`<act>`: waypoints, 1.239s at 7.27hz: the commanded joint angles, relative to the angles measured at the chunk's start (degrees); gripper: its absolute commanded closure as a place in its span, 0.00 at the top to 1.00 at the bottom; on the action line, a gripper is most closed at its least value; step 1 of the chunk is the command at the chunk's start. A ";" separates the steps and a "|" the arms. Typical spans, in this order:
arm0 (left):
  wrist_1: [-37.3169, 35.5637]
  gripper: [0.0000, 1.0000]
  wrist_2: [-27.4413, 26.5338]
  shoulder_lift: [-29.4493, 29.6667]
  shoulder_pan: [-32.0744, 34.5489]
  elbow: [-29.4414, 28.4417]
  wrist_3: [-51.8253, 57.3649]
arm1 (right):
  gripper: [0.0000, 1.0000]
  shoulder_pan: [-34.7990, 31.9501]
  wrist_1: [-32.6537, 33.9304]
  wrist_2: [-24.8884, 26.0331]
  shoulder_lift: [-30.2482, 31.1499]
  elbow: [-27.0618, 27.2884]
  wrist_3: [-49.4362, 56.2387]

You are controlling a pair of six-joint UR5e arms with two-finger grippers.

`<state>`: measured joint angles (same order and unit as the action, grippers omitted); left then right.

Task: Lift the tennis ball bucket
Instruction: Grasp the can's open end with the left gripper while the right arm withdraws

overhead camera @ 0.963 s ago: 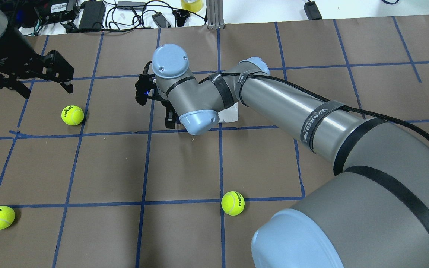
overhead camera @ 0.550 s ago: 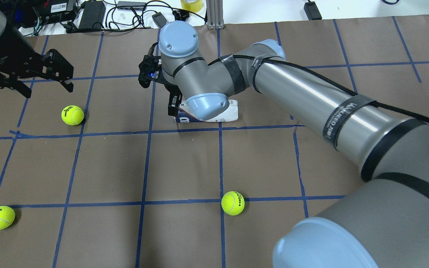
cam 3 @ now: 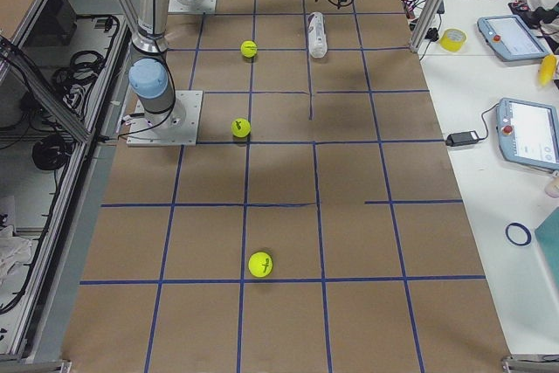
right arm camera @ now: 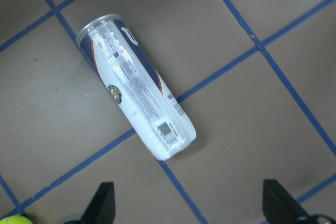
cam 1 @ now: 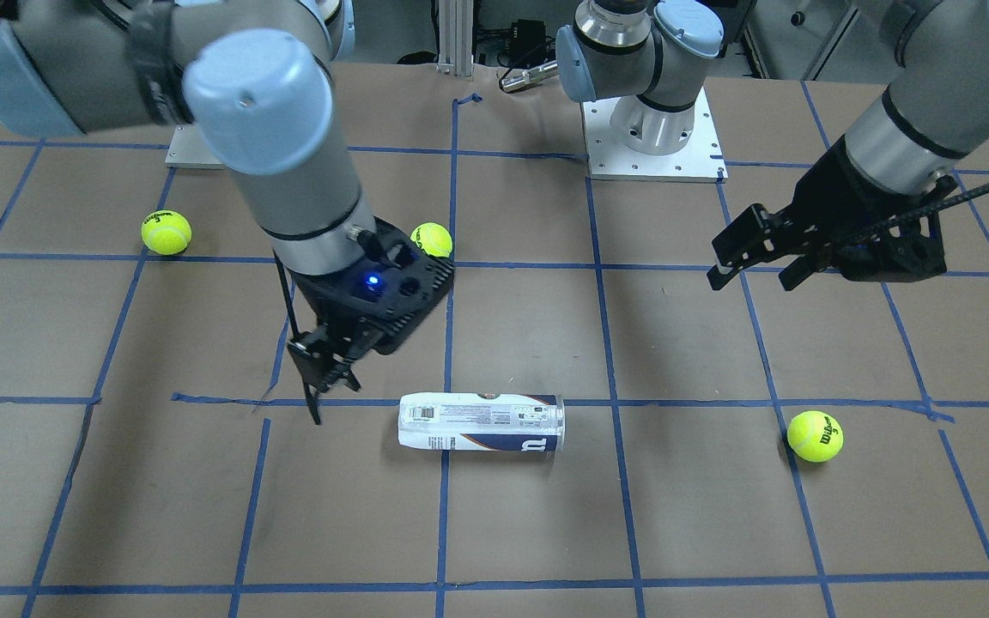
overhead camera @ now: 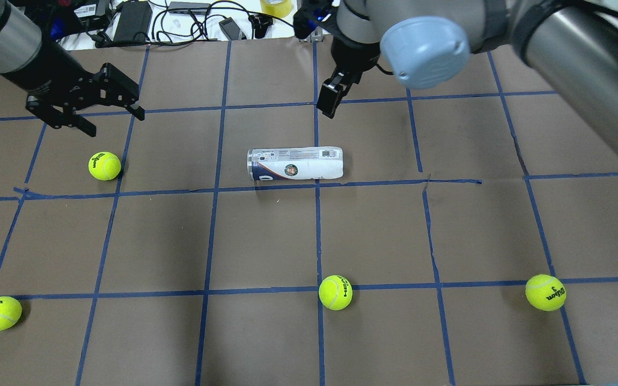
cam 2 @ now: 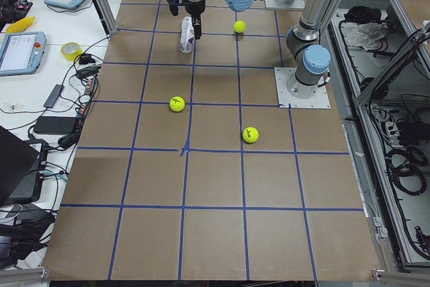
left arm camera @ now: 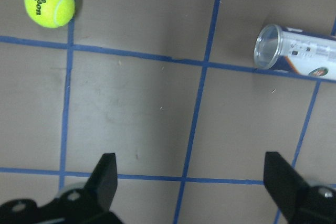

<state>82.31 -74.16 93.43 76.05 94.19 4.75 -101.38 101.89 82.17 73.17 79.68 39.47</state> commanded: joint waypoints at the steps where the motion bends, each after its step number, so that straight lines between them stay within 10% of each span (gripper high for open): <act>1: -13.96 1.00 11.55 5.95 0.07 6.33 -0.09 | 1.00 5.65 -8.45 -0.08 7.66 0.65 -7.00; 4: -17.42 1.00 21.76 13.16 0.33 6.89 0.08 | 1.00 8.21 -17.22 1.33 10.33 0.92 -21.66; 9: -20.97 1.00 21.95 21.87 6.12 7.33 0.08 | 1.00 9.53 -17.24 14.42 13.22 1.18 -45.05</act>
<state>61.54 -52.64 113.72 81.36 101.50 4.86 -91.94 85.22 94.21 85.41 80.78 -1.59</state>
